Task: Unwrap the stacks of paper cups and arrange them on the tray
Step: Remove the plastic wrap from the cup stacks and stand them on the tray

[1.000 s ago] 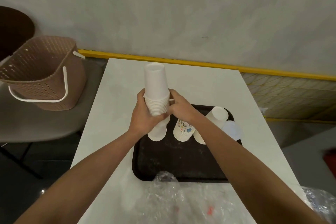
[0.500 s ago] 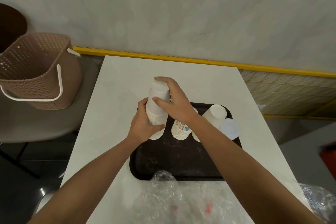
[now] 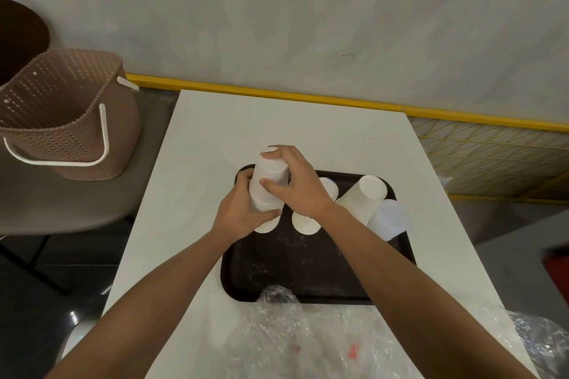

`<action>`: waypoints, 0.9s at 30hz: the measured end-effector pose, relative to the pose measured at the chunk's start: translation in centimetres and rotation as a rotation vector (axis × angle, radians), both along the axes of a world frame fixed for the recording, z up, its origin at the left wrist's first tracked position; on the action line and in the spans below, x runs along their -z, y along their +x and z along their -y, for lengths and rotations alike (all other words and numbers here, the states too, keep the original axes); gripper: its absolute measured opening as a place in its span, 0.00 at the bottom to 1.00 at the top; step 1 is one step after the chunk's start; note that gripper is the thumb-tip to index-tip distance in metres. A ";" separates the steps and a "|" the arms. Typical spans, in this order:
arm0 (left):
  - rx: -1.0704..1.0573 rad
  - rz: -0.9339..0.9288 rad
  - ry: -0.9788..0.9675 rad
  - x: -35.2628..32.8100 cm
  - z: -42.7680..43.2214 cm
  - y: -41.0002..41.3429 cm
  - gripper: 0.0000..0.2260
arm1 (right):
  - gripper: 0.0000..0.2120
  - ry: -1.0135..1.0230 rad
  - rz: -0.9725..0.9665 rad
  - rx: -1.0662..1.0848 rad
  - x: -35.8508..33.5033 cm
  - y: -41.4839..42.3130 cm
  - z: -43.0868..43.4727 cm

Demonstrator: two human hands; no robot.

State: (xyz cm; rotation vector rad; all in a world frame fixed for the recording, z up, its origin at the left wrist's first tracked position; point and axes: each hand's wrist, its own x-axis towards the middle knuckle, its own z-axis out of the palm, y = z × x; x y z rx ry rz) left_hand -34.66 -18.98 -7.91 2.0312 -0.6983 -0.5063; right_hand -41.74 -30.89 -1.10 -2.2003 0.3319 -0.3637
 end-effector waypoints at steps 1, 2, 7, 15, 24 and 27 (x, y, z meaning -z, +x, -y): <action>-0.001 0.003 0.003 0.0 0.0 0.0 0.40 | 0.22 0.005 -0.002 0.007 0.1 0.0 -0.1; -0.001 0.006 0.007 0.0 0.0 0.0 0.39 | 0.22 0.010 -0.003 0.013 0.1 -0.1 -0.1; 0.005 0.016 0.030 0.0 0.0 0.0 0.39 | 0.23 0.043 -0.013 0.022 0.3 -0.4 -0.3; 0.015 0.024 0.021 -0.9 -0.3 0.1 0.39 | 0.23 0.008 0.030 -0.006 -0.3 -0.2 0.0; 0.030 0.054 0.013 -2.0 -0.2 0.2 0.37 | 0.17 0.030 0.038 0.039 -1.6 0.1 0.3; 0.040 0.049 0.005 -2.1 -0.1 0.4 0.36 | 0.17 0.022 0.025 0.045 -1.6 0.1 0.3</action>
